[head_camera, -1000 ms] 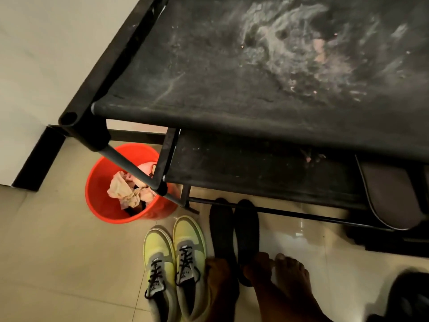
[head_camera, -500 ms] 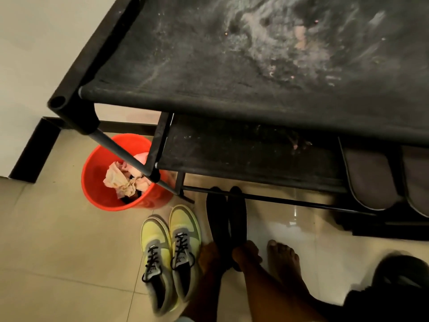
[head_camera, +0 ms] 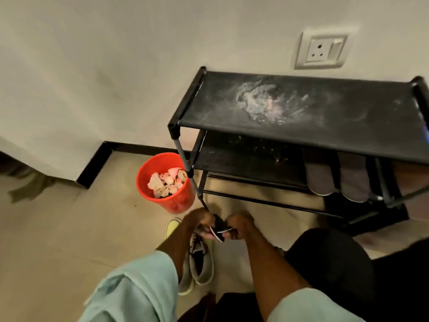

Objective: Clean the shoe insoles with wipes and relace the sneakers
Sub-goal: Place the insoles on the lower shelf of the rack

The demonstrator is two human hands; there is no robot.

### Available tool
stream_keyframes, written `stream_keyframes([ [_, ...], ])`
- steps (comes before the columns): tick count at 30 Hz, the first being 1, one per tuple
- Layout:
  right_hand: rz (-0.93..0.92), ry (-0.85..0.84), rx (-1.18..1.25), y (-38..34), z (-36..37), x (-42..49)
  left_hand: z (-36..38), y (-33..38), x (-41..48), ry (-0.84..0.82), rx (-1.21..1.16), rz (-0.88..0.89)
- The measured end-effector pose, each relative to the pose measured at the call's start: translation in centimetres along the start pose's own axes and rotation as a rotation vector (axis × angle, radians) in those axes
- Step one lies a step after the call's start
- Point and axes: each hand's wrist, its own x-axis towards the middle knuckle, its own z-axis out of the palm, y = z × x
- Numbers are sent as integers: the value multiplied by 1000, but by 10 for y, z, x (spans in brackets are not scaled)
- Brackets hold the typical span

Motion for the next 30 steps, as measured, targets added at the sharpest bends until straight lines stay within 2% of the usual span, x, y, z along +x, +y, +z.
stream_keyframes([
  [2,-34,-4,-42,-2,2,-21,-10,17,-41,-140,87,-28],
  [5,-59,66,-154,-26,-4,-70,-20,35,-104,-200,196,-27],
  [8,-133,149,-150,-34,-16,-111,-24,42,-178,-204,148,-34],
  [15,-370,399,-154,-46,-41,-176,-25,57,-300,-17,198,68],
  [19,-481,498,-223,-54,-55,-204,-18,48,-369,152,124,184],
  [23,-536,573,-146,-54,-69,-219,-2,36,-392,294,76,269],
  [26,-533,605,-30,-52,-74,-220,19,38,-382,323,-100,369],
  [28,-524,548,121,-51,-77,-217,34,40,-364,338,-242,454],
  [30,-484,418,355,-52,-77,-210,44,39,-342,364,-357,523],
])
